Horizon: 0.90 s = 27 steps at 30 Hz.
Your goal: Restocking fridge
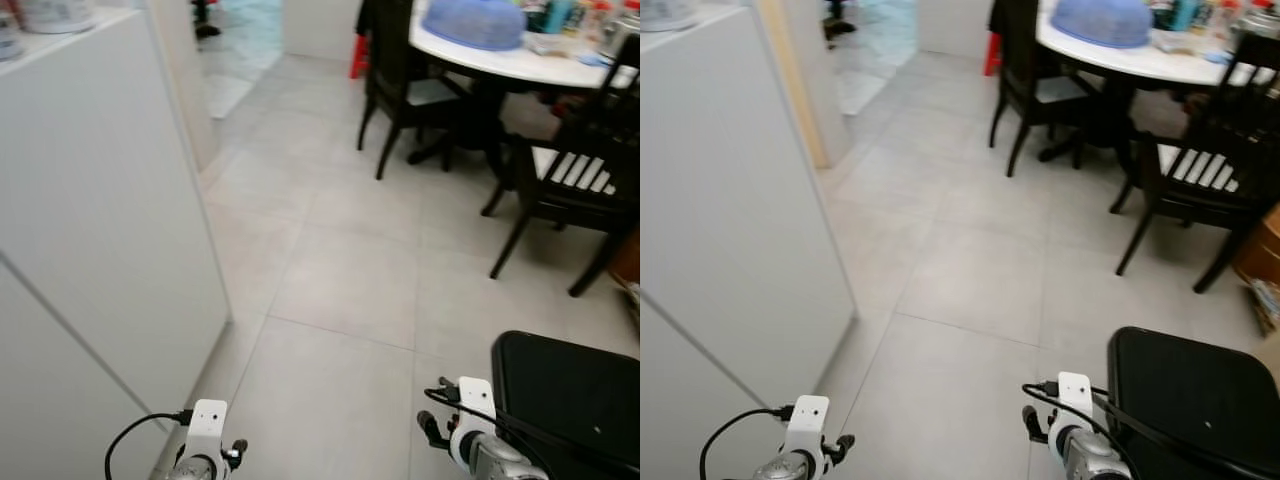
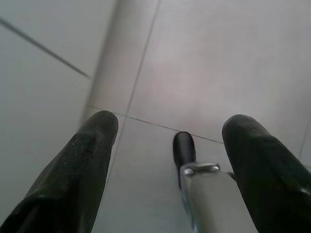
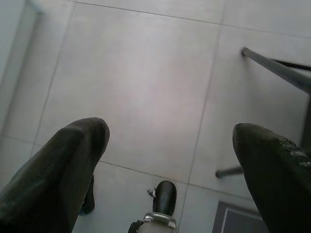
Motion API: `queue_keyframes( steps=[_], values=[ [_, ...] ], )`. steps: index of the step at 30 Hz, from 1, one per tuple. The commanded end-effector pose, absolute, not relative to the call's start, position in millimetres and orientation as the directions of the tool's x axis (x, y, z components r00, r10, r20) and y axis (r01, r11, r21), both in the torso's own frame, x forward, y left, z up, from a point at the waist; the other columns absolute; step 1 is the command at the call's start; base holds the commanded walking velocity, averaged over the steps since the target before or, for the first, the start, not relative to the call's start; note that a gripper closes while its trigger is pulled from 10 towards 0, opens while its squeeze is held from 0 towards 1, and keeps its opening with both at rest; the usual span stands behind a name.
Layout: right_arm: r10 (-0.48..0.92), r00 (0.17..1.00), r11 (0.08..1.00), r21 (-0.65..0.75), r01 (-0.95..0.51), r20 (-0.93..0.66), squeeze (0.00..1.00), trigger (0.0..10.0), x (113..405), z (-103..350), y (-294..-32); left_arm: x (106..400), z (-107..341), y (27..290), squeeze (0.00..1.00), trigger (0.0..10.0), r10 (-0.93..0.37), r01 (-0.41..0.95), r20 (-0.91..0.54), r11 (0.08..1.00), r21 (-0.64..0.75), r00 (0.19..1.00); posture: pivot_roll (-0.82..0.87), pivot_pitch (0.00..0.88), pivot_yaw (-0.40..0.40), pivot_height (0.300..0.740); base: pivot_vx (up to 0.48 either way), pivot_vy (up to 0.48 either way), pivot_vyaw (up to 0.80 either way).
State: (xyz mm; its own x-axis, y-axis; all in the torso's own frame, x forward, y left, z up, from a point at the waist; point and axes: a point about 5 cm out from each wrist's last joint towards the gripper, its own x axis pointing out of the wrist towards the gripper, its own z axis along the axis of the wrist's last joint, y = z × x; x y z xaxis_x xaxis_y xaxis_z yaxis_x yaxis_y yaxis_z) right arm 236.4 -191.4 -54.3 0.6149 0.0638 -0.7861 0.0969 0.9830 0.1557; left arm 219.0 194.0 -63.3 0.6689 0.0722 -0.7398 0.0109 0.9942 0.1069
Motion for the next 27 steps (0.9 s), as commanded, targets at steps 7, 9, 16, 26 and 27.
queue_keyframes(
  steps=[7, 9, 16, 26, 27],
  values=[
    [0.072, 0.594, 0.986, 0.146, 0.077, -0.801, 0.00, 10.0, 234.8, -55.2, -193.0, 206.0, -71.3, 193.2, 0.00, 10.0, 0.078, 0.014, -0.770, 0.994, 0.112, 0.633, -0.03, 0.000, -0.048, 0.740, 0.000, 0.000, 0.80],
    [0.075, 0.591, 0.987, 0.144, 0.071, -0.803, 0.00, 10.0, 234.6, -55.4, -192.8, 201.5, -73.7, 194.2, 0.00, 10.0, 0.083, 0.005, -0.779, 0.994, 0.110, 0.622, -0.03, 0.000, -0.045, 0.740, 0.000, 0.000, 0.80],
    [0.082, 0.581, 0.990, 0.135, 0.048, -0.810, 0.00, 10.0, 233.2, -56.3, -192.2, 197.1, -76.1, 195.0, 0.00, 10.0, 0.087, -0.001, -0.790, 0.994, 0.109, 0.607, -0.04, 0.000, -0.034, 0.740, 0.000, 0.000, 0.80],
    [0.084, 0.580, 0.989, 0.140, 0.052, -0.810, 0.00, 10.0, 231.6, -57.4, -191.5, 199.2, -75.2, 194.3, 0.00, 10.0, 0.086, -0.013, -0.790, 0.995, 0.098, 0.608, -0.04, 0.000, -0.023, 0.740, 0.000, 0.000, 0.80],
    [0.086, 0.580, 0.989, 0.141, 0.050, -0.810, 0.00, 10.0, 231.5, -57.5, -191.4, 199.2, -75.2, 193.9, 0.00, 10.0, 0.084, -0.012, -0.790, 0.995, 0.097, 0.607, -0.04, 0.000, -0.023, 0.740, 0.000, 0.000, 0.80]
  ],
)
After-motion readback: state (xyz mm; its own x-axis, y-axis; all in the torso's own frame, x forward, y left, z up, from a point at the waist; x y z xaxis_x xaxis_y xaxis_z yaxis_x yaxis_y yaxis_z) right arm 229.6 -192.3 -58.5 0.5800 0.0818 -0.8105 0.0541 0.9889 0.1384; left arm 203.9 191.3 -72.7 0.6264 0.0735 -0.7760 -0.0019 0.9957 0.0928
